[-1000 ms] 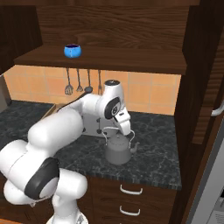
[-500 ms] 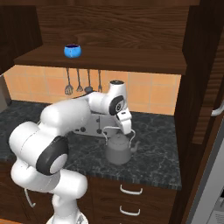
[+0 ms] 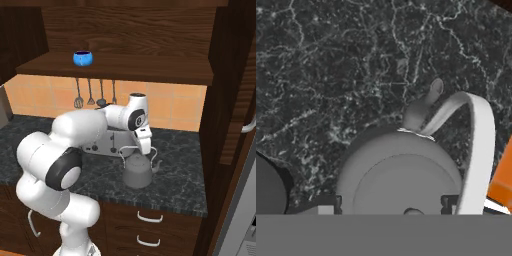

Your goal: Pick the kettle from the counter and place it on the tray. Then pick the mug from the cabinet and place it on the tray. Then close the cabinet doors.

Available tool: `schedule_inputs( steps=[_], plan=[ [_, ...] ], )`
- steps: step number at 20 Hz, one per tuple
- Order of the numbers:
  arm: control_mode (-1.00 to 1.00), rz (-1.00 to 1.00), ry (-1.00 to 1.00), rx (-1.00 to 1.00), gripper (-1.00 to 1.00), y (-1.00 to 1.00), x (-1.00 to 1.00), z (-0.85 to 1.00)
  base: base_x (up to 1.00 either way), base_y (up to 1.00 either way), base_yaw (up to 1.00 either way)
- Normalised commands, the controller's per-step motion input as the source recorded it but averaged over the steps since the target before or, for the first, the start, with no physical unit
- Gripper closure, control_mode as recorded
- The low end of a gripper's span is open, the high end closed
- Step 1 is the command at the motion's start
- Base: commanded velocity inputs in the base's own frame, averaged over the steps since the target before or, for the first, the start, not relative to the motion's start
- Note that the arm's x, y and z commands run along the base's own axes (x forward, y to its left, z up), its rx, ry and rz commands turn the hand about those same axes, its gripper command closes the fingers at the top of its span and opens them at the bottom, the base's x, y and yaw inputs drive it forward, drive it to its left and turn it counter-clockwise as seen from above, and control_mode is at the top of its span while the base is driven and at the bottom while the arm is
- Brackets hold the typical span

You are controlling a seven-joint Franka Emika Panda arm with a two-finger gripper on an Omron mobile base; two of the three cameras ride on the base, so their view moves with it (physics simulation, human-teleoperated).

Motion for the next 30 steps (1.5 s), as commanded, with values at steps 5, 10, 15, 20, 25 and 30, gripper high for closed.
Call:
schedule_inputs(
  steps=[5, 10, 15, 20, 25, 30],
  plan=[
    [-1.0, -0.01, -0.01, 0.0, 1.0, 0.03, -0.42, -0.28, 0.0, 0.0, 0.0],
    [-1.0, 0.02, -0.2, 0.0, 1.0, 0.1, -0.6, 0.05, 0.0, 0.0, 0.0],
    [-1.0, 0.03, -0.3, -0.08, 1.0, 0.34, -0.21, 0.55, 0.0, 0.0, 0.0],
    [-1.0, 0.0, -0.06, 0.0, 1.0, 0.56, -0.27, 0.6, 0.0, 0.0, 0.0],
    [-1.0, 0.0, -0.01, 0.0, 1.0, 0.79, -0.32, 0.45, 0.0, 0.0, 0.0],
    [-1.0, 0.0, -0.01, 0.0, 1.0, 0.94, -0.13, 0.28, 0.0, 0.0, 0.0]
  ],
)
